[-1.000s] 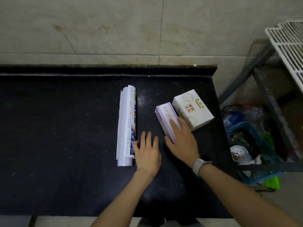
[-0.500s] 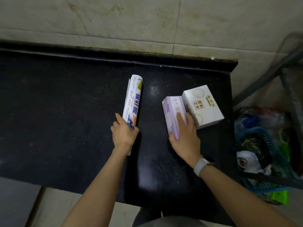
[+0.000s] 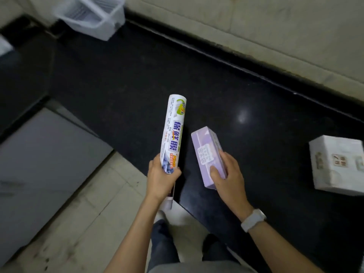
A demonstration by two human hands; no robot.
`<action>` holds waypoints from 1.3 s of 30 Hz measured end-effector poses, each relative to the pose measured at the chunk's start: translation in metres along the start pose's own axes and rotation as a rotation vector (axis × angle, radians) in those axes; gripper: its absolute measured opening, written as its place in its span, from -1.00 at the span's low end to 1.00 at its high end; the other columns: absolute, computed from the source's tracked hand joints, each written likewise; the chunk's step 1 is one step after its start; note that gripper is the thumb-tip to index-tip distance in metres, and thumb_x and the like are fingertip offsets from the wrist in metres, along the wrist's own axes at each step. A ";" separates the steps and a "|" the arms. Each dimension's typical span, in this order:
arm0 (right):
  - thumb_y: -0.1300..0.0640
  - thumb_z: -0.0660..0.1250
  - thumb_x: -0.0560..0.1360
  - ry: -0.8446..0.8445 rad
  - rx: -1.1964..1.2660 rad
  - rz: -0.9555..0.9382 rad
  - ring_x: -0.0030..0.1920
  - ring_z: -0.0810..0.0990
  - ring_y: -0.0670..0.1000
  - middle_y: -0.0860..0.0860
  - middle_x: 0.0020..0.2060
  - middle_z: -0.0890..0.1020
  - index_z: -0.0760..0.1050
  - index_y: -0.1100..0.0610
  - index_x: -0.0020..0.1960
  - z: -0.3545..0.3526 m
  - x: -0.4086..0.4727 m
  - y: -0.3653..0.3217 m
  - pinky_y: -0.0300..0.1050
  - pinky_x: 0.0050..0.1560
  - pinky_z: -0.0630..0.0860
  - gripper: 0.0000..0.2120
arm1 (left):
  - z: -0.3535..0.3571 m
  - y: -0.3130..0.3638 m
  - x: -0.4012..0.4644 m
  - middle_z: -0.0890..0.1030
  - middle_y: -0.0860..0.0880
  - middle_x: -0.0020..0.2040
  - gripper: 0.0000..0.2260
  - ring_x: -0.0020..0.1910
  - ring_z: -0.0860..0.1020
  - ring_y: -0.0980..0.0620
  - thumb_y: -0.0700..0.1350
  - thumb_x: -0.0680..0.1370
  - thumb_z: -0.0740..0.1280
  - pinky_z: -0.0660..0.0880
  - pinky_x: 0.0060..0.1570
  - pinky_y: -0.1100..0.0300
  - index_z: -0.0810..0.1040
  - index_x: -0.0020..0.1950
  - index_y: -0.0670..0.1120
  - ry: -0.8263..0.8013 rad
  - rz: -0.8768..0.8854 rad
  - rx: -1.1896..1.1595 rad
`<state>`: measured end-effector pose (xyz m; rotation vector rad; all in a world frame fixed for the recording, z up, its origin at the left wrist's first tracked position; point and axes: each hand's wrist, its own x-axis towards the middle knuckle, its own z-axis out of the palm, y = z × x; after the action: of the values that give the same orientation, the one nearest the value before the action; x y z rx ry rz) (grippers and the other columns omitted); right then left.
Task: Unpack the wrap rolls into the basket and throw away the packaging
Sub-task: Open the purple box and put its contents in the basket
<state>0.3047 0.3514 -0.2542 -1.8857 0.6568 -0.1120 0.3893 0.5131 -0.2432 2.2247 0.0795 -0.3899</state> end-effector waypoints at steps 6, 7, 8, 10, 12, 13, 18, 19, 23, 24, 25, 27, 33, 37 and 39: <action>0.05 0.27 0.47 -0.127 -0.094 -0.107 0.24 0.42 0.00 -0.02 0.35 0.33 0.27 -0.03 0.36 0.116 0.016 -0.064 -0.01 0.22 0.42 -0.52 | -0.128 -0.076 0.028 0.59 0.03 -0.21 -0.75 -0.34 0.57 0.26 -0.27 0.33 0.40 0.38 -0.46 0.56 0.47 -0.08 -0.02 0.185 -0.071 -0.172; 0.06 0.27 0.47 -0.142 -0.102 -0.121 0.23 0.41 -0.01 -0.02 0.34 0.33 0.27 -0.03 0.36 0.140 0.017 -0.076 0.00 0.22 0.42 -0.53 | -0.152 -0.092 0.034 0.59 0.02 -0.19 -0.75 -0.33 0.57 0.24 -0.27 0.33 0.39 0.39 -0.44 0.55 0.47 -0.06 -0.03 0.204 -0.095 -0.190; 0.06 0.27 0.48 -0.155 -0.100 -0.132 0.23 0.42 -0.01 -0.02 0.34 0.34 0.29 -0.03 0.35 0.164 0.018 -0.088 0.01 0.22 0.43 -0.54 | -0.176 -0.108 0.041 0.60 -0.01 -0.17 -0.75 -0.31 0.57 0.20 -0.26 0.33 0.39 0.42 -0.43 0.50 0.48 -0.04 -0.05 0.221 -0.120 -0.201; 0.08 0.28 0.48 -0.186 -0.083 -0.147 0.22 0.45 0.00 -0.01 0.30 0.39 0.34 0.00 0.33 0.212 0.020 -0.112 0.04 0.22 0.45 -0.58 | -0.223 -0.138 0.056 0.60 -0.04 -0.20 -0.79 -0.33 0.55 0.17 -0.24 0.33 0.39 0.44 -0.42 0.40 0.49 -0.09 -0.06 0.269 -0.163 -0.197; 0.10 0.28 0.49 -0.227 -0.082 -0.150 0.21 0.47 0.04 0.01 0.27 0.42 0.37 0.03 0.32 0.258 0.021 -0.137 0.09 0.21 0.46 -0.60 | -0.266 -0.161 0.069 0.57 0.00 -0.29 -0.80 -0.39 0.53 0.21 -0.24 0.31 0.40 0.38 -0.46 0.45 0.46 -0.21 0.01 0.316 -0.180 -0.172; 0.10 0.28 0.49 -0.250 -0.089 -0.151 0.21 0.48 0.05 0.02 0.27 0.42 0.37 0.04 0.32 0.280 0.022 -0.149 0.11 0.22 0.46 -0.60 | -0.286 -0.172 0.077 0.57 -0.01 -0.28 -0.81 -0.38 0.53 0.20 -0.23 0.31 0.40 0.37 -0.46 0.45 0.46 -0.21 0.00 0.324 -0.190 -0.161; 0.08 0.28 0.49 -0.310 -0.099 -0.195 0.15 0.48 -0.01 -0.01 0.24 0.42 0.36 0.05 0.33 0.362 0.043 -0.204 0.00 0.16 0.49 -0.59 | -0.353 -0.209 0.129 0.57 -0.20 -0.01 -0.67 -0.20 0.56 -0.04 -0.20 0.34 0.40 0.44 -0.27 0.20 0.48 0.09 -0.18 0.295 -0.271 -0.169; 0.09 0.28 0.49 -0.309 -0.099 -0.204 0.13 0.47 -0.04 -0.03 0.23 0.42 0.37 0.05 0.32 0.374 0.052 -0.214 -0.04 0.14 0.47 -0.59 | -0.361 -0.212 0.142 0.57 -0.20 0.01 -0.66 -0.21 0.56 -0.01 -0.22 0.35 0.40 0.44 -0.30 0.21 0.47 0.11 -0.18 0.298 -0.267 -0.190; 0.09 0.27 0.49 -0.293 -0.098 -0.248 0.10 0.46 -0.08 -0.08 0.16 0.41 0.38 0.03 0.30 0.417 0.102 -0.252 -0.14 0.10 0.41 -0.61 | -0.383 -0.214 0.205 0.56 -0.23 0.06 -0.66 -0.19 0.57 0.01 -0.26 0.38 0.37 0.48 -0.27 0.21 0.45 0.13 -0.23 0.287 -0.244 -0.260; 0.09 0.27 0.49 -0.292 -0.100 -0.256 0.10 0.45 -0.08 -0.08 0.16 0.40 0.37 0.03 0.31 0.428 0.117 -0.261 -0.13 0.11 0.41 -0.61 | -0.388 -0.213 0.224 0.57 -0.23 0.08 -0.66 -0.16 0.58 -0.01 -0.28 0.38 0.37 0.50 -0.23 0.16 0.45 0.13 -0.24 0.283 -0.239 -0.290; 0.08 0.26 0.49 -0.290 -0.103 -0.264 0.11 0.45 -0.08 -0.07 0.18 0.41 0.37 0.03 0.31 0.440 0.133 -0.270 -0.13 0.11 0.41 -0.61 | -0.395 -0.211 0.244 0.58 -0.23 0.09 -0.66 -0.12 0.59 -0.04 -0.30 0.38 0.37 0.52 -0.18 0.13 0.45 0.14 -0.24 0.280 -0.229 -0.310; 0.09 0.26 0.50 -0.279 -0.101 -0.278 0.12 0.44 -0.08 -0.03 0.21 0.42 0.36 0.03 0.32 0.463 0.169 -0.287 -0.13 0.11 0.40 -0.61 | -0.409 -0.204 0.286 0.57 -0.22 0.11 -0.63 -0.06 0.59 -0.08 -0.30 0.37 0.37 0.55 -0.09 0.06 0.44 0.17 -0.23 0.269 -0.208 -0.300; 0.07 0.24 0.51 -0.275 -0.100 -0.268 0.15 0.44 -0.03 0.04 0.27 0.40 0.33 0.05 0.34 0.514 0.277 -0.345 -0.04 0.15 0.42 -0.59 | -0.461 -0.165 0.420 0.47 -0.15 0.14 -0.56 0.05 0.54 -0.05 -0.17 0.40 0.40 0.55 0.08 -0.02 0.39 0.25 -0.12 0.209 -0.152 -0.131; 0.06 0.23 0.52 -0.223 -0.154 -0.252 0.16 0.45 0.00 0.06 0.29 0.38 0.31 0.07 0.36 0.533 0.333 -0.377 -0.01 0.17 0.43 -0.58 | -0.483 -0.142 0.501 0.45 -0.13 0.16 -0.54 0.07 0.51 -0.03 -0.14 0.41 0.40 0.55 0.09 -0.03 0.37 0.28 -0.10 0.135 -0.131 -0.102; 0.08 0.24 0.51 -0.181 -0.173 -0.240 0.17 0.46 0.03 0.06 0.29 0.38 0.31 0.09 0.35 0.542 0.354 -0.387 -0.03 0.16 0.42 -0.58 | -0.488 -0.136 0.539 0.44 -0.13 0.17 -0.51 0.10 0.49 -0.04 -0.13 0.40 0.40 0.53 0.11 -0.05 0.36 0.29 -0.11 0.108 -0.137 -0.055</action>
<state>0.9557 0.7304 -0.2143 -2.1081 0.3241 -0.0386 0.9972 0.9339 -0.2233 2.1915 0.2985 -0.3371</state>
